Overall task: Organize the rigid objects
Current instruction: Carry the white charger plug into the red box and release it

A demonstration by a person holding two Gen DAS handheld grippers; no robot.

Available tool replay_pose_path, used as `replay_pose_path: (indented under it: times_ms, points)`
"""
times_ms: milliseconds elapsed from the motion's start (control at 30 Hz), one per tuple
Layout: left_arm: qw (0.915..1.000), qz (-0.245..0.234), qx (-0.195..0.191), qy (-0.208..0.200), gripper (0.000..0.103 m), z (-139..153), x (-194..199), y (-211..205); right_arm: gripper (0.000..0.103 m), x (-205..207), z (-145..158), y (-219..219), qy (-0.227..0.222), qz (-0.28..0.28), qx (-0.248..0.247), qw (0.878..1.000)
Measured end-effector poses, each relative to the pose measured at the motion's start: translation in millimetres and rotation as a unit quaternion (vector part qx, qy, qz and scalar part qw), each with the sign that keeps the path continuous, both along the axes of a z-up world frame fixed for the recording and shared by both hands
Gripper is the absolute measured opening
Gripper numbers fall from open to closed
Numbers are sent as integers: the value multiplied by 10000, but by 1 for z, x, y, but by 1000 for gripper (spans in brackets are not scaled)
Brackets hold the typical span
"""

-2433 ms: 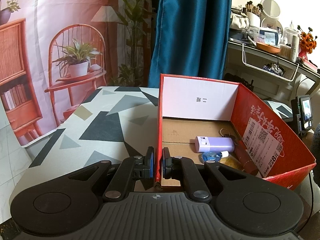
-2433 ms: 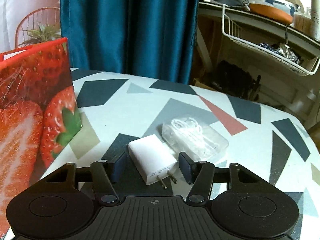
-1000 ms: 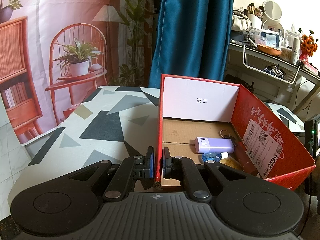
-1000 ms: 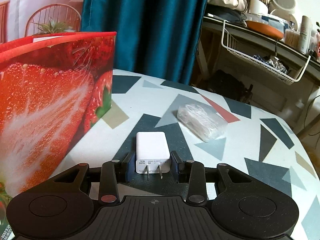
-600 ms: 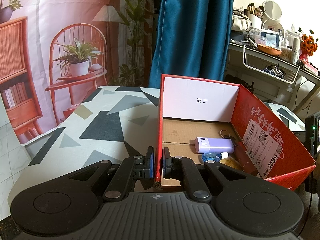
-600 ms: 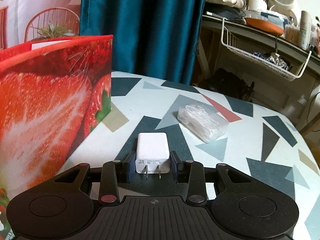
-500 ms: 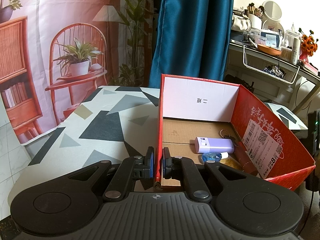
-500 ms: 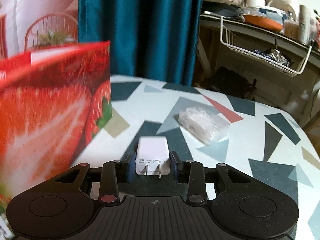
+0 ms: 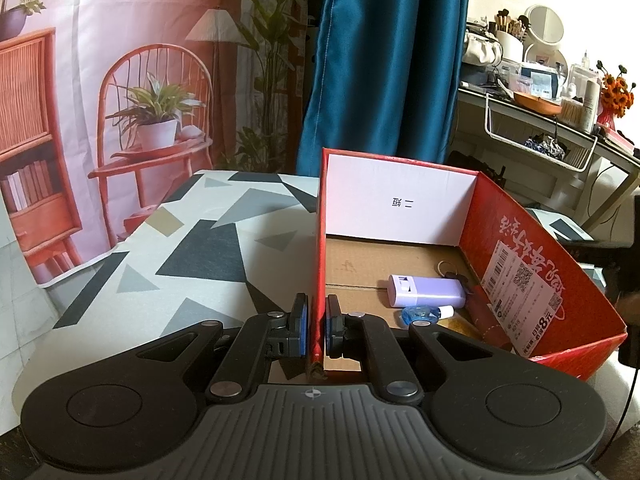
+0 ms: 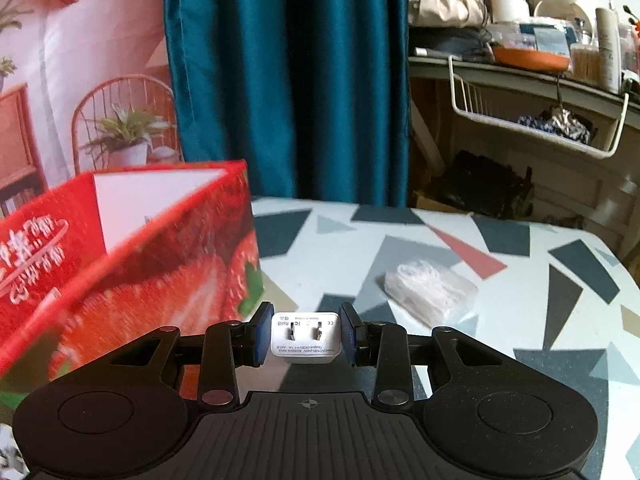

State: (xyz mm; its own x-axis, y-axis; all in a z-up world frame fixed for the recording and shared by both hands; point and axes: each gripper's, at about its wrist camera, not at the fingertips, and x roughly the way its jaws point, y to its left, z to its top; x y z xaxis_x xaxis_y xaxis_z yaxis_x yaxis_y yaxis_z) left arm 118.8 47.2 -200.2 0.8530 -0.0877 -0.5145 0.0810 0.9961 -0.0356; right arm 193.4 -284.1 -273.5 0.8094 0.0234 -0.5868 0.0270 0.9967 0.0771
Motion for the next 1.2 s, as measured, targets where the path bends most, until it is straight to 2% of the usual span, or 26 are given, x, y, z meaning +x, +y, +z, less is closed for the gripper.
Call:
replay_pose_path:
  times_ms: [200,333,433,667,900,1200]
  points:
    - [10000,-1,1,0,9,0,0,0,32,-2,41,5,-524,234,50,9983]
    - [10000,0,5,-2,9,0,0,0,32,0,73,21,-830,737,20,9938]
    - [10000,-1,3,-1,9,0,0,0,32,4,84,38,-852,1188,-21,9892]
    - [10000,0,-1,-2,9,0,0,0,32,22,74,76,-518,1958,-248,9790]
    - [10000,-4,-10,-6,9,-1,0,0,32,31,53,91,-109,2099,-426,9767]
    - [10000,-8,-31,-5,9,-1,1,-2,31,34,49,88,-157,2116,-285,9768]
